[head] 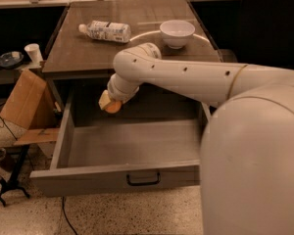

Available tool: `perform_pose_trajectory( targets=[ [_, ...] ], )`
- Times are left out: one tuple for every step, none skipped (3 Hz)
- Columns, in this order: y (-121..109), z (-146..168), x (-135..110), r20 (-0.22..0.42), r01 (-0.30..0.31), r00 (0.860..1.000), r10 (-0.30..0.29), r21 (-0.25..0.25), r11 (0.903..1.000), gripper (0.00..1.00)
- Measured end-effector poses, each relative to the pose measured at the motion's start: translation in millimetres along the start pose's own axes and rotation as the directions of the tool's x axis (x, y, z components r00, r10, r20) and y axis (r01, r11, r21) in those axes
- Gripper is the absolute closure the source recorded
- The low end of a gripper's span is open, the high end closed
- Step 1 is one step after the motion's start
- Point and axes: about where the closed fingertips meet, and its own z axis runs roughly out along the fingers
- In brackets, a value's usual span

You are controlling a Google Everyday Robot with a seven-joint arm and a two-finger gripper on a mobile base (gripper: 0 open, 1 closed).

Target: Place orange into top drawer

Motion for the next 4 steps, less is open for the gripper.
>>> perform_pose_trajectory(
  targets=[
    [-1.6,20.5,-15.0,-0.055,-0.025,0.998,0.028,0.07,0.9972,0.5],
    [0.5,26.5,-24.0,-0.071,-0.038,0.996,0.045,0.1,0.9943,0.27],
    [1.2,24.2,-22.8,-0.077,-0.055,0.995,0.064,0.11,0.9924,0.04],
    [1.0,23.4,-22.0,-0.081,-0.062,0.994,0.072,0.113,0.9917,0.0]
  ],
)
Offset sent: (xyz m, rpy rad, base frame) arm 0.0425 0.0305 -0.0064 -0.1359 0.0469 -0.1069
